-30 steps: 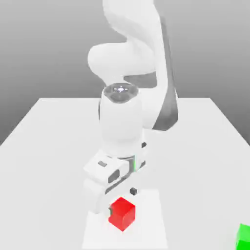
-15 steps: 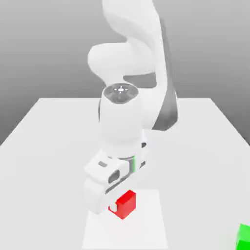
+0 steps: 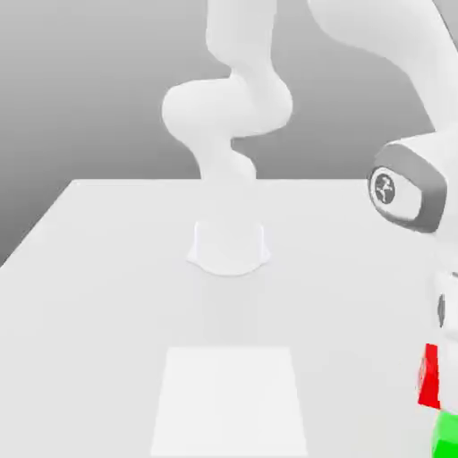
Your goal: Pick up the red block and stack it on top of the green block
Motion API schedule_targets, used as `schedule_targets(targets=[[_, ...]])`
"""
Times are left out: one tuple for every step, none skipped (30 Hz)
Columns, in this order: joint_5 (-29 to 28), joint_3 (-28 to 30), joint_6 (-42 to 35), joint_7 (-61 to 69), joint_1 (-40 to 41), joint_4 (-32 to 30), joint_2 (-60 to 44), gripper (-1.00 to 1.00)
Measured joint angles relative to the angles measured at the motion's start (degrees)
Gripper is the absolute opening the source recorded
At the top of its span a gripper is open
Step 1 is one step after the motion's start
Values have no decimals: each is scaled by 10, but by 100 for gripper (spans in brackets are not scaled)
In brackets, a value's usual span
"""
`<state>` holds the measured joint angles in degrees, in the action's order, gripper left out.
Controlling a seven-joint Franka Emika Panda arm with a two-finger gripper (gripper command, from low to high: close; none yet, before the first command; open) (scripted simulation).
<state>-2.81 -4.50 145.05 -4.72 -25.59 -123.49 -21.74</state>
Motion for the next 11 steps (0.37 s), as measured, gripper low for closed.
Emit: schedule_targets(targets=[[-3, 1, 16, -3, -3, 3, -20, -100], [-5, 3, 33, -5, -6, 5, -38, 100], [-5, 3, 33, -5, -6, 5, -38, 100], [-5, 3, 33, -5, -6, 5, -38, 100], [-5, 3, 33, -5, -6, 5, -38, 100], [-5, 3, 33, -5, -6, 5, -38, 100], [-5, 3, 33, -5, -6, 5, -38, 100], [-7, 4, 41, -6, -7, 6, -47, 100], [-6, 4, 36, -6, -7, 6, -42, 100], [-5, 2, 23, -5, -6, 6, -28, 100], [-2, 1, 7, -3, -5, 5, -11, 100]])
